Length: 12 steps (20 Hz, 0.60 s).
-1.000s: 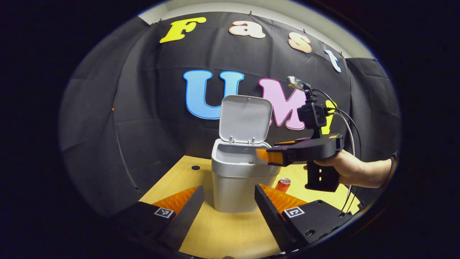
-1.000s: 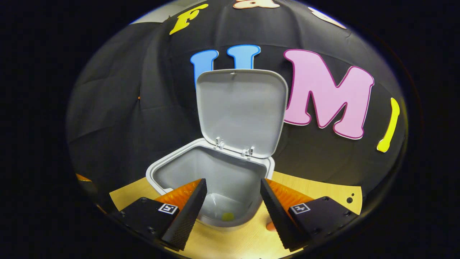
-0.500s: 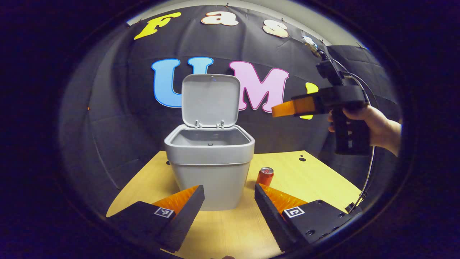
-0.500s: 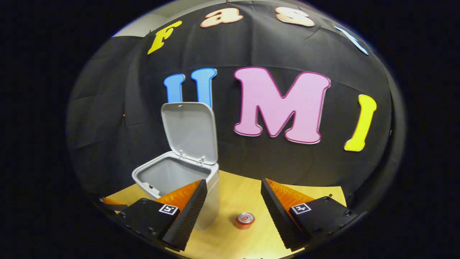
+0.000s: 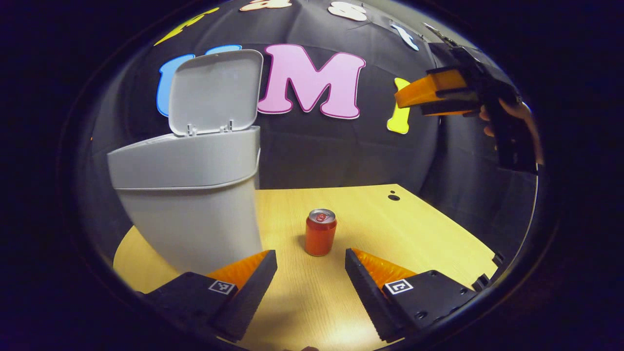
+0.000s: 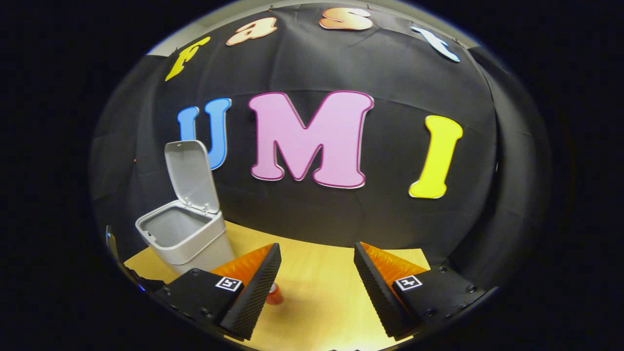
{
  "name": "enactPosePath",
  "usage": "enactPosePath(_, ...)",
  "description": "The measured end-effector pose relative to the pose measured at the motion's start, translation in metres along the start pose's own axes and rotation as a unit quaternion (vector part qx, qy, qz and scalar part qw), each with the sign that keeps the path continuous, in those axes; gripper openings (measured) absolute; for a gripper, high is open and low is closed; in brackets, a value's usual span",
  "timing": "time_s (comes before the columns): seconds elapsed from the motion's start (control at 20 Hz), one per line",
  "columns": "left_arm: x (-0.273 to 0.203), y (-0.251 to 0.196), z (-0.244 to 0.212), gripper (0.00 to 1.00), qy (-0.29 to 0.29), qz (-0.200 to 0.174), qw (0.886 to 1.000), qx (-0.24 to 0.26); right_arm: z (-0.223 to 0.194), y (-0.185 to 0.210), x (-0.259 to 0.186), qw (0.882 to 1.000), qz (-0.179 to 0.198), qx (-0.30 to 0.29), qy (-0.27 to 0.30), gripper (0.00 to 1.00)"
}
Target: Press the lid of the desktop garbage bin to open it, pick up the crumpled paper on the desktop and throw it into the bin, then pick up the pop can on the desktop and drop it into the bin, and finally close the garbage bin lid.
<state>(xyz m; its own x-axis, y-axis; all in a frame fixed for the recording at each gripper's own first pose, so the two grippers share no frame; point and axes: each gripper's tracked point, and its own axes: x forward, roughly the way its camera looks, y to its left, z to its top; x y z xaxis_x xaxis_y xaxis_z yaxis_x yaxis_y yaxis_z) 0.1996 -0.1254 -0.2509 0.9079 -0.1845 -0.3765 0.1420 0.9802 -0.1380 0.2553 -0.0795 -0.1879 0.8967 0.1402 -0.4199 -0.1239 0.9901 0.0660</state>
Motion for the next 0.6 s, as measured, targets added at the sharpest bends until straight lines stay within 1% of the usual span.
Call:
enactPosePath(0.15,0.045,-0.008,-0.001,0.95,-0.003,0.004,1.000,-0.006,-0.015,-0.047,0.007,0.999,-0.035,-0.022,0.008,0.97)
enactPosePath(0.3,0.087,-0.010,-0.004,0.95,0.002,0.017,1.000,0.013,-0.032,-0.083,0.012,0.998,-0.051,-0.019,0.027,0.97)
enactPosePath(0.4,0.108,-0.012,-0.005,0.95,0.002,0.023,0.999,0.022,-0.043,-0.106,0.015,0.997,-0.069,-0.018,0.035,0.97)
enactPosePath(0.5,0.126,-0.017,-0.009,0.95,0.008,0.019,1.000,0.022,-0.052,-0.124,0.016,0.995,-0.082,-0.027,0.041,0.97)
enactPosePath(0.6,0.142,-0.019,-0.011,0.95,0.008,0.018,1.000,0.015,-0.060,-0.133,0.018,0.995,-0.084,-0.028,0.050,0.97)
